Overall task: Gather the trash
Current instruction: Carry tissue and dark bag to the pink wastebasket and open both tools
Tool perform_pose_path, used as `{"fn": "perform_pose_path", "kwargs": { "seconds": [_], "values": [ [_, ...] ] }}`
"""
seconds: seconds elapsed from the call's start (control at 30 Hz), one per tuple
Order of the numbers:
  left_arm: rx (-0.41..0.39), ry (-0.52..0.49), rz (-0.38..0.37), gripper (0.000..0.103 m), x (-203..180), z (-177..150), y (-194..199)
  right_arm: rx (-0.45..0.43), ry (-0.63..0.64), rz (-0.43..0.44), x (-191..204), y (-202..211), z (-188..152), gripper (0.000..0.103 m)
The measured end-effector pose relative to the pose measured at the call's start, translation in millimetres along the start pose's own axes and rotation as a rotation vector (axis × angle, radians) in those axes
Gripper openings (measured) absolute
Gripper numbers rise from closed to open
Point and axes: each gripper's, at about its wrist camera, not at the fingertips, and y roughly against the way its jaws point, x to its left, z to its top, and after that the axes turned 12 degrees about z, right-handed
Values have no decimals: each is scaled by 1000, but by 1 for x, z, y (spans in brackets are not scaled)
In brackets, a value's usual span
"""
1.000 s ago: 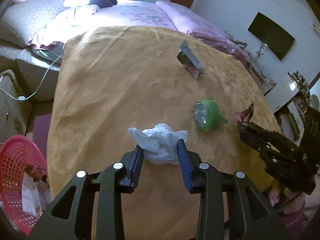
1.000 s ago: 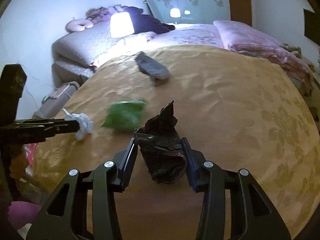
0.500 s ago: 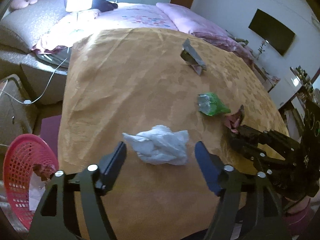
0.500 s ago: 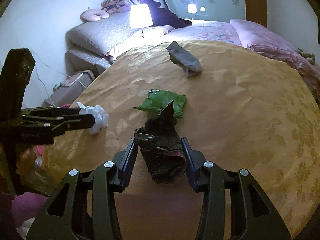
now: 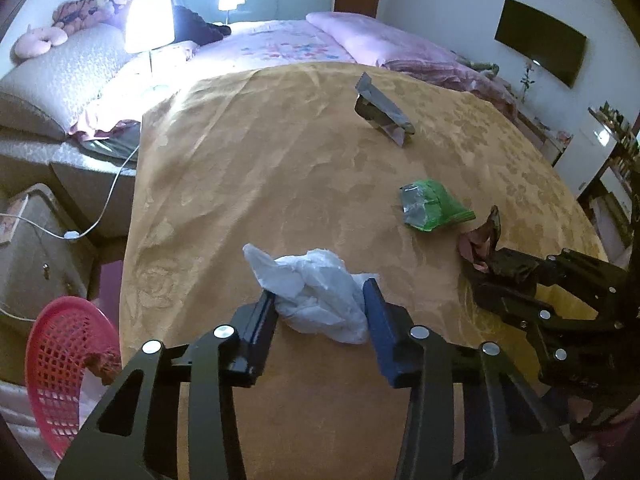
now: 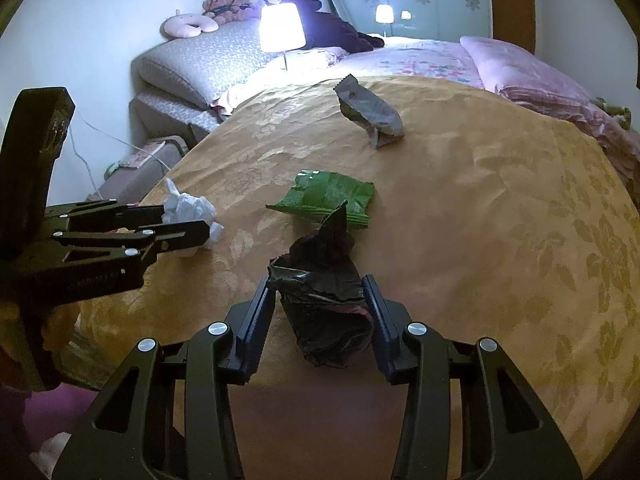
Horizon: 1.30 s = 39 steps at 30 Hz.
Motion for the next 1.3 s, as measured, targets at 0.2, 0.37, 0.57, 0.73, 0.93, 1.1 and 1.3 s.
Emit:
{"fn": "perform_pose_path", "kwargs": {
  "seconds": [0.2, 0.37, 0.57, 0.73, 0.93, 1.1, 1.3],
  "values": [
    [-2, 21, -4, 39, 13, -3, 9, -3, 19, 18, 7, 1, 3, 43],
    [-32, 28, 31, 39, 28, -7, 29, -8, 24, 45, 16, 0, 11, 43],
    [-59, 71, 82, 39, 55, -14, 54, -20, 65, 72, 39, -5, 31, 43],
    [-87, 112, 171, 39, 82, -23, 73, -35, 97, 90, 59, -10, 51, 43],
    [-91, 201, 263, 39, 121, -37, 90, -48, 143, 137, 92, -19, 73, 43],
    [-73, 278, 306, 39, 150, -46, 88, -32, 168, 181, 117, -33, 83, 43],
    [-68, 334, 348, 39, 175, -52, 86, -1, 178, 232, 141, -52, 87, 43]
  ]
}}
